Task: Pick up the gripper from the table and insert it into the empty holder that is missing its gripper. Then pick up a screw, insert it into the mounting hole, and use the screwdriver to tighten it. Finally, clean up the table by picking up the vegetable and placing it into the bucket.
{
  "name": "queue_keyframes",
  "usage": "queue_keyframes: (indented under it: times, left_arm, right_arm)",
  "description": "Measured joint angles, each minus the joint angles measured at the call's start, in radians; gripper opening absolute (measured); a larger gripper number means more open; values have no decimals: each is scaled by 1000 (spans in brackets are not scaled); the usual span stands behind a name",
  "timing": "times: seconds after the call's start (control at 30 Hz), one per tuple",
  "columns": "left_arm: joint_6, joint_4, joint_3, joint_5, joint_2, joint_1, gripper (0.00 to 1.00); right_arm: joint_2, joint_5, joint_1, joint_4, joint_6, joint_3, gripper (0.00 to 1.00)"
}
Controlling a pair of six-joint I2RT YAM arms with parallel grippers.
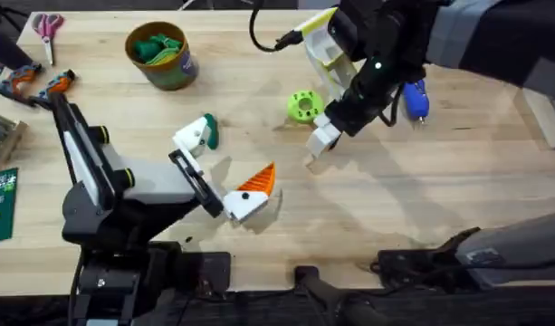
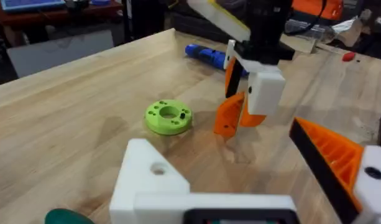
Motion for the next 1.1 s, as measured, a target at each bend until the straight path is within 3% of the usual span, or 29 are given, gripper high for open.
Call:
queue_keyframes:
  times: [0.17, 0.63, 1.1]
  left_arm:
    - [0, 0, 0, 0, 0, 0, 986]
    - [0, 0, 0, 0, 0, 0, 984]
    - [0, 0, 0, 0, 0, 0, 986]
  right_arm:
    - [63, 0, 0, 23, 3, 0, 918]
    - [64, 11, 0, -12, 7, 38, 814]
    - [64, 18, 0, -54, 8, 73, 798]
